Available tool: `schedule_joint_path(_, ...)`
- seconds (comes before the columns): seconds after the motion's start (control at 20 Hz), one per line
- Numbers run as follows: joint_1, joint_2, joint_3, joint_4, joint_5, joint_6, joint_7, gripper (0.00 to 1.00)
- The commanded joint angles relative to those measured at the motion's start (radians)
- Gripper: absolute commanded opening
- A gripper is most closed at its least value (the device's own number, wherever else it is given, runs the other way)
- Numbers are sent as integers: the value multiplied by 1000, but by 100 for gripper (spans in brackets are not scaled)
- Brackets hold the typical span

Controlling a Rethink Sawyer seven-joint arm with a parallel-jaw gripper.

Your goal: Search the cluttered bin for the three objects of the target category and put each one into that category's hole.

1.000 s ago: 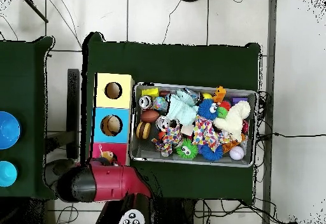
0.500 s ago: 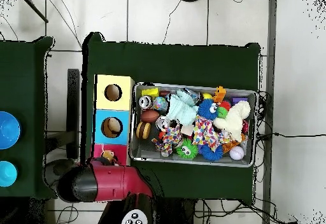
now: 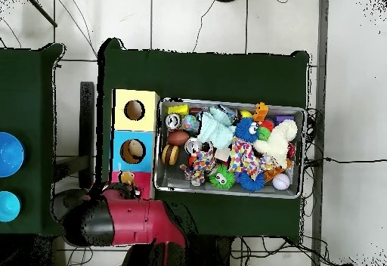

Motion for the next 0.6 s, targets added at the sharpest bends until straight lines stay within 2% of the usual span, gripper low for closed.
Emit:
schedule_joint_path(0.05,-19,-14,20,-5,22,4,166,0)
schedule_joint_path(0.4,-7,-7,22,18,16,-30,176,0)
schedule_joint_path(0.6,10,7,24,60,13,-82,198,0)
